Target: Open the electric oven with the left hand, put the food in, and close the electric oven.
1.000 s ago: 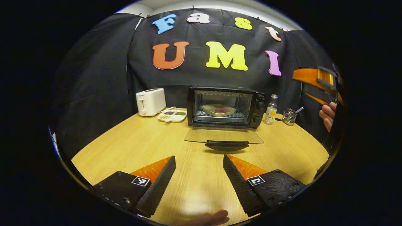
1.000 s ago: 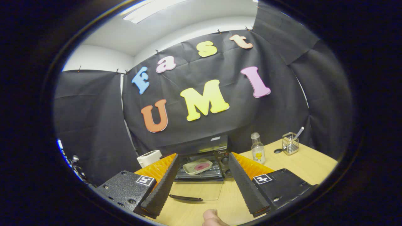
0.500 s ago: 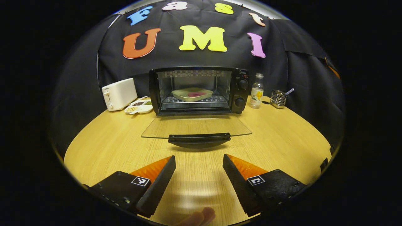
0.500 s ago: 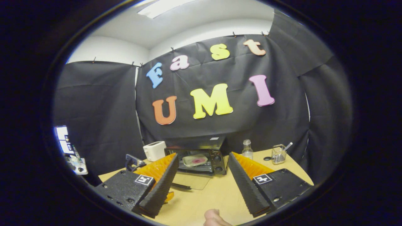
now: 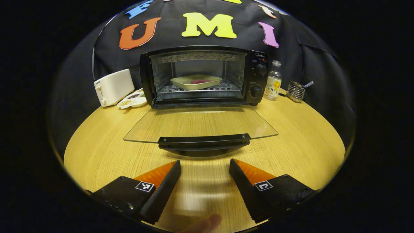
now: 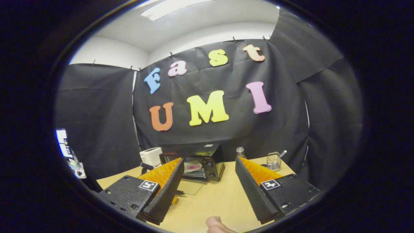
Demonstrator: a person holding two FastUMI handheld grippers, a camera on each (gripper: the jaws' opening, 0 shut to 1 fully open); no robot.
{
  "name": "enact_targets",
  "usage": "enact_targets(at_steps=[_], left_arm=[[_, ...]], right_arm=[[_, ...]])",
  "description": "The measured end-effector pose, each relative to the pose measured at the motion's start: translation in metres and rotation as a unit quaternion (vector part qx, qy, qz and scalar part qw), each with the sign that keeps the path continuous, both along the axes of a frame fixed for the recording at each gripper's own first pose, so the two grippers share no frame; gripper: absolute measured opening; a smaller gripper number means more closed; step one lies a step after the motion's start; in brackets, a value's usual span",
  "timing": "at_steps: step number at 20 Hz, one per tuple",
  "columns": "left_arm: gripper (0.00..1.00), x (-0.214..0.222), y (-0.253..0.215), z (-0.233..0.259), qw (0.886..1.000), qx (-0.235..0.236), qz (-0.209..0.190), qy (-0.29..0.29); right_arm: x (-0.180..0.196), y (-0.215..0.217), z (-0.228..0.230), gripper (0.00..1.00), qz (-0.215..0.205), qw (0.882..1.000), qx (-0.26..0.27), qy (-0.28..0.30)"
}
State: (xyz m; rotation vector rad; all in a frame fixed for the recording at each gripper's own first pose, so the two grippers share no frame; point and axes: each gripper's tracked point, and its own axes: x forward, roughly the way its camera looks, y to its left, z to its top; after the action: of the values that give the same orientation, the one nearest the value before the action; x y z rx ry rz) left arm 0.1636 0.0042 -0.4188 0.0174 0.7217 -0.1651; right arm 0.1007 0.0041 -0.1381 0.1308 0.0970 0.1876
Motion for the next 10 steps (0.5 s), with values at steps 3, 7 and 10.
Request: enact_targets(at_steps=[3,7,10], left_arm=[[0.96,0.0051,-0.0010,0.0004,1.000,0.004,0.002,-0.002],[0.97,0.0046,-0.0041,0.0013,1.000,-0.003,0.002,0.004],[0.97,0.0048,-0.0046,0.0070,1.000,-0.004,0.004,-0.004]], right_arm=[[-0.0021,-0.0021,0.0027,0.96,-0.001,1.000,-0.005,-0.003],[-0.0039,-0.0047,0.0057,0.96,-0.005,1.000,-0.005,-0.005],[-0.0043,-0.0065,0.0044,0.96,-0.008,1.000,-0.001,-0.003]])
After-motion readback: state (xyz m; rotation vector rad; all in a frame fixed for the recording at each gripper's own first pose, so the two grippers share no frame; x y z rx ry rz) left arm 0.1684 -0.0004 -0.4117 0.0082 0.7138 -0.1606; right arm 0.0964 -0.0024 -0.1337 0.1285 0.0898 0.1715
